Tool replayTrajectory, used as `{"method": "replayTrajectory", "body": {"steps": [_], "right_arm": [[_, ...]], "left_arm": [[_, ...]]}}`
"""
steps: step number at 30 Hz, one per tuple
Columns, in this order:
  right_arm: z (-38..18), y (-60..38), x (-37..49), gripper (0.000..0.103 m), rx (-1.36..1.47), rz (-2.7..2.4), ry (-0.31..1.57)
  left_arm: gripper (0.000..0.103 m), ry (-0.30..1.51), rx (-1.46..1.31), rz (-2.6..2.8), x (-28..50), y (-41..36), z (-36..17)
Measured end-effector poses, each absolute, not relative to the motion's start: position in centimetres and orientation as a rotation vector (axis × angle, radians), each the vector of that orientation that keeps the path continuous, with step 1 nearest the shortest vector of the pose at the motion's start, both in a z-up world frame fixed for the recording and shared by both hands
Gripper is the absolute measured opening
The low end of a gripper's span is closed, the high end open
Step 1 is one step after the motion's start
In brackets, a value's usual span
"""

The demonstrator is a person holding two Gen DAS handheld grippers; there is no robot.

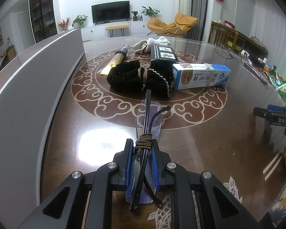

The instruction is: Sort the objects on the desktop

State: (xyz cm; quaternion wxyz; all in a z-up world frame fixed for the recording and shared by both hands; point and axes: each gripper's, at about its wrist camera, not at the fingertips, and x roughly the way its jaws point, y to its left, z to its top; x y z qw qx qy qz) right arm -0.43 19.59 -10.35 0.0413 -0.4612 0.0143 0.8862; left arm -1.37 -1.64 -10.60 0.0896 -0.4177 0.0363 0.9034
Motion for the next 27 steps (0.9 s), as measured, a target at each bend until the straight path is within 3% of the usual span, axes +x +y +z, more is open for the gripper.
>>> {"method": "replayTrajectory", "body": {"steps": [12,13,14,16,27], "right_arm": [[-10.4,19.6,-0.4,0.103,-1.412,2.713,0.044],[-10.3,19.6,-0.4,0.103,-1.412,2.713,0.044],[-10.4,19.6,-0.4,0.103,-1.411,2.714,0.045],[-10.4,19.7,-0.4,0.103,-1.411,2.714,0.047],[-10.4,19.7,-0.5,0.103,-1.411,2.710,0.046]], "left_arm": [[0.020,0.102,-1.246,2.694,-1.1,-1.9,-10.6],[0.031,0.094,-1.247,2.692,-1.0,-2.0,-10.6],[0.053,0.085,-1.254,2.694,-0.9,-2.2,-10.6],[0.074,0.074,-1.271,2.719,-0.8,-2.7,-10.5],[0.074,0.158,-1.319,2.634,-2.1,-1.1,-10.8]]}}
